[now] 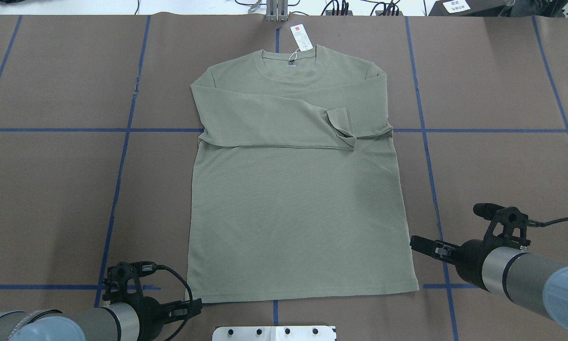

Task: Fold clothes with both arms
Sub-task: 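Move both grippers to the shirt hem corners nearest the robot, then grasp the two hem corners with the left and right grippers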

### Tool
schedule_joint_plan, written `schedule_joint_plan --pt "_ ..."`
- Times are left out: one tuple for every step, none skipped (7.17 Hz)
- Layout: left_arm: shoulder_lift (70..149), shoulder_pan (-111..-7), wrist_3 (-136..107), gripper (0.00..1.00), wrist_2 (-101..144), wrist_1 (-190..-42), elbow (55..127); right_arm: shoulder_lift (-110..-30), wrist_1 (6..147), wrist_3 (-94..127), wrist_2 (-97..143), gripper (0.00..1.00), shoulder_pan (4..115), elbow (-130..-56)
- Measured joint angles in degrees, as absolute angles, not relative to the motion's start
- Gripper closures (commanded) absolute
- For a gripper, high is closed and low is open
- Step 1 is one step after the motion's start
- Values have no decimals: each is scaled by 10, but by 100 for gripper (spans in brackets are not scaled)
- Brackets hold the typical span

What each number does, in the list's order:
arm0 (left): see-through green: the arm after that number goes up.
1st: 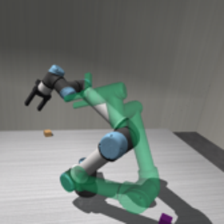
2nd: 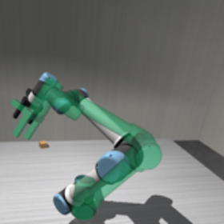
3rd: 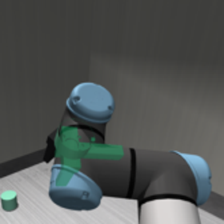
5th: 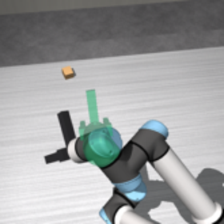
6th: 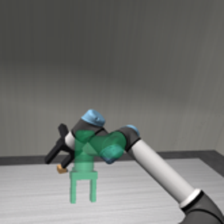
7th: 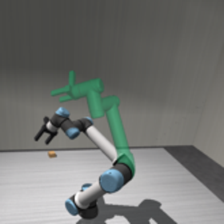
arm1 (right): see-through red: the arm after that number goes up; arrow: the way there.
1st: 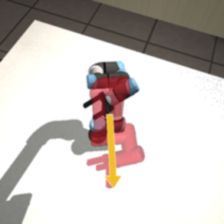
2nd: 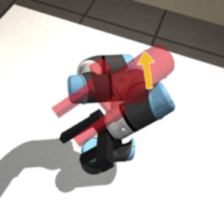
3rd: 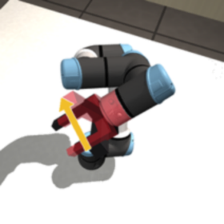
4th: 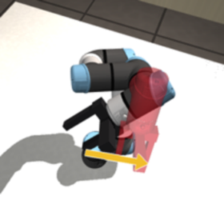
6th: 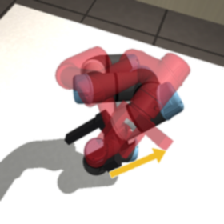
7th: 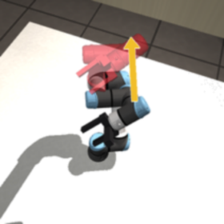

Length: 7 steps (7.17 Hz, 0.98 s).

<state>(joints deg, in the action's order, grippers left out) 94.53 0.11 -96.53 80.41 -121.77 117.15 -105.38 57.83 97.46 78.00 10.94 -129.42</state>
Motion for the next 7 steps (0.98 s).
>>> schedule_joint_plan --pt "954 1 -966 48 804 -1215 1162 -1054 578 975 778 1 109 -1294" --pt "958 1 -966 48 805 -1214 1157 -1053 578 975 777 1 109 -1294" --pt "958 1 -966 48 806 -1213 1155 -1053 578 975 776 1 109 -1294" --pt "957 -1 -965 48 807 -1213 1155 -1053 578 975 775 1 108 -1294" --pt "955 -3 -964 49 809 -1213 1156 -1053 578 975 775 1 108 -1294" --pt "954 -6 -962 50 809 -1210 1157 -1052 578 975 775 1 108 -1294" --pt "955 -9 -961 52 809 -1203 1158 -1052 578 975 775 1 108 -1294"
